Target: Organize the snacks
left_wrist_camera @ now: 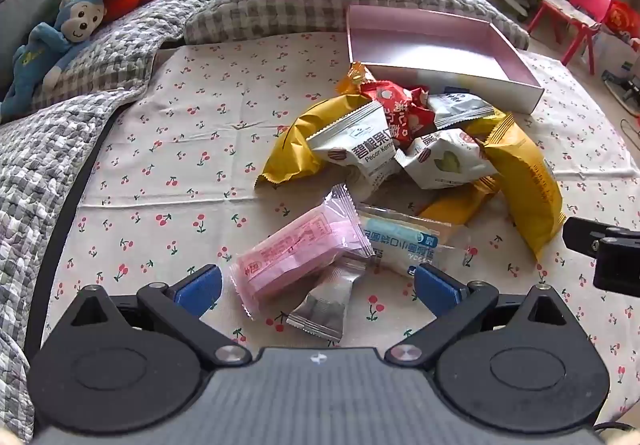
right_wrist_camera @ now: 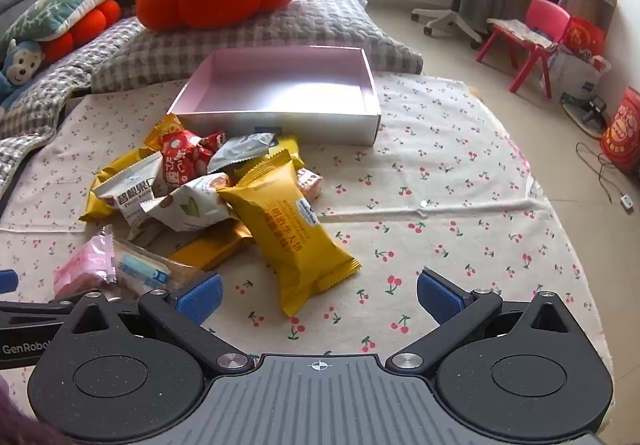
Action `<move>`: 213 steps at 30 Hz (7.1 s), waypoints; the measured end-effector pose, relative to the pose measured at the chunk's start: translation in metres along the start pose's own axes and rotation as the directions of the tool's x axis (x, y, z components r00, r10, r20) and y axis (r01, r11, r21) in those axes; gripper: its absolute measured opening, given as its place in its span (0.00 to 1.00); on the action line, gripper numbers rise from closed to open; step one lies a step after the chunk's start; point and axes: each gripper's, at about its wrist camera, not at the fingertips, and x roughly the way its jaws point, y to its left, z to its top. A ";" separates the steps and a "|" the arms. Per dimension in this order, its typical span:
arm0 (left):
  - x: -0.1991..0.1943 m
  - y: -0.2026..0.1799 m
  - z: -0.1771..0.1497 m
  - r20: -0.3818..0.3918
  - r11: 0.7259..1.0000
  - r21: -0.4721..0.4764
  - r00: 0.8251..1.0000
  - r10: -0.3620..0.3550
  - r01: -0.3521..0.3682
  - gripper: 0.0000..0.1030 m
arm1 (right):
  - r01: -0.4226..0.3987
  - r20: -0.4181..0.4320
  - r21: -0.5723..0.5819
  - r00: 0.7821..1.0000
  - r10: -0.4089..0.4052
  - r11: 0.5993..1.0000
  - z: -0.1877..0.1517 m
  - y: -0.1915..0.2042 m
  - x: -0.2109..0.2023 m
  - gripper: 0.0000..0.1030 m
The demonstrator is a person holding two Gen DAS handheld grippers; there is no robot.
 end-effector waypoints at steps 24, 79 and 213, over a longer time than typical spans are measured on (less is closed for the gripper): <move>0.003 0.003 -0.005 -0.010 1.000 0.001 1.000 -0.016 0.016 1.00 | -0.003 0.020 -0.020 1.000 0.004 1.000 -0.002 0.005 -0.004 1.00; 0.003 0.001 -0.006 -0.019 1.000 -0.004 1.000 -0.019 0.019 1.00 | -0.002 0.018 -0.018 1.000 0.002 1.000 -0.004 0.006 -0.003 1.00; 0.103 0.074 0.084 -0.064 0.932 -0.046 0.930 -0.361 0.359 0.34 | -0.275 -0.210 0.097 0.934 0.290 0.956 0.043 -0.038 0.090 0.19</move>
